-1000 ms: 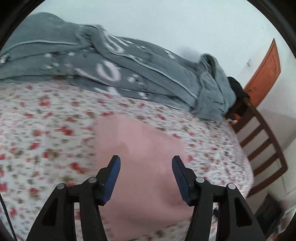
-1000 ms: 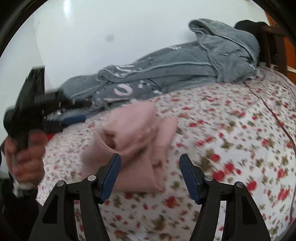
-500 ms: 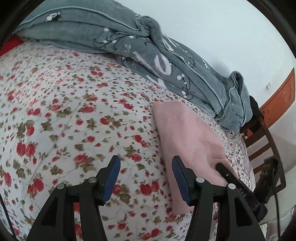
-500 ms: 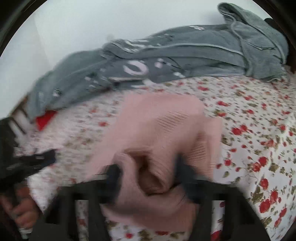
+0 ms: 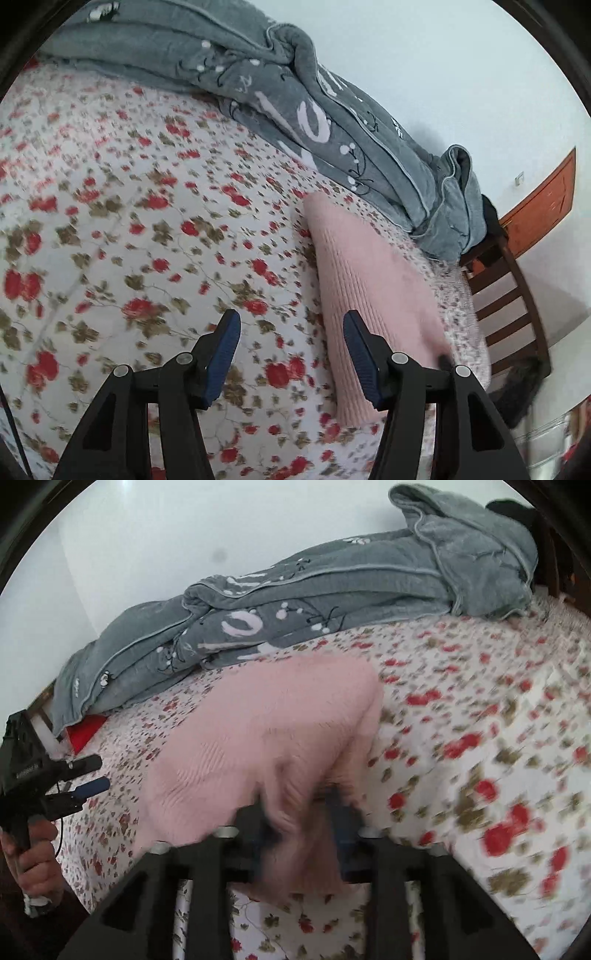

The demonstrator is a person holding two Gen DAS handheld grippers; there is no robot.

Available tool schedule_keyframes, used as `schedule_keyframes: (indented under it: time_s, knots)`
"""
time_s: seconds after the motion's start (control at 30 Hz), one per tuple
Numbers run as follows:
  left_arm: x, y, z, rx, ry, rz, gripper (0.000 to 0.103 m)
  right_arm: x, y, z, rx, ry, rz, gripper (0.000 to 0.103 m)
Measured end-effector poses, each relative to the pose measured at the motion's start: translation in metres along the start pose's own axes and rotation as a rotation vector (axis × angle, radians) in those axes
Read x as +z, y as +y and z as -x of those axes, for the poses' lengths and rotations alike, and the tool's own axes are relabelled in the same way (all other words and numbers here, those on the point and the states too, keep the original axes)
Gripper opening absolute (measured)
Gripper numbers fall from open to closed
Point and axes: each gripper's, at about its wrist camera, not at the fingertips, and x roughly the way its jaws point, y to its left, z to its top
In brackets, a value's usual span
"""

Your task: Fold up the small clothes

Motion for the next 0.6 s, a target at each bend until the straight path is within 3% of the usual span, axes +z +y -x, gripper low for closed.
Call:
schedule_keyframes:
  time_s: [0.03,0.13,0.27,0.4,0.43,0.47,0.53,0.57,0.6]
  knots:
    - [0.0,-0.001,0.003,0.03,-0.02,-0.014,0.056,0.004,0.0,0.006,0.004,-0.021,0.016,0.062]
    - [0.002,-0.002,0.005,0.079,-0.051,-0.02,0.056,0.021,-0.004,0.004,0.005,-0.021,0.02,0.075]
    - [0.003,-0.008,0.003,0.076,-0.036,-0.038,0.056,0.043,-0.018,-0.032,0.071,0.062,-0.098,0.077]
    - [0.002,-0.013,-0.002,0.097,-0.026,-0.062,0.056,0.04,-0.027,-0.082,0.099,0.212,-0.193,0.077]
    - [0.002,-0.014,-0.004,0.106,-0.019,-0.065,0.056,0.038,-0.026,-0.082,0.099,0.199,-0.19,0.069]
    - [0.002,-0.014,-0.007,0.118,-0.01,-0.065,0.056,0.038,-0.024,-0.075,0.098,0.158,-0.169,0.051]
    - [0.002,-0.014,-0.012,0.127,0.001,-0.06,0.056,0.039,-0.018,-0.058,0.094,0.096,-0.104,0.035]
    - [0.003,-0.016,-0.014,0.127,0.006,-0.059,0.056,0.04,-0.02,-0.047,0.105,0.045,-0.084,0.013]
    - [0.003,-0.017,-0.017,0.124,0.01,-0.06,0.056,0.041,-0.023,-0.038,0.137,0.012,-0.08,0.014]
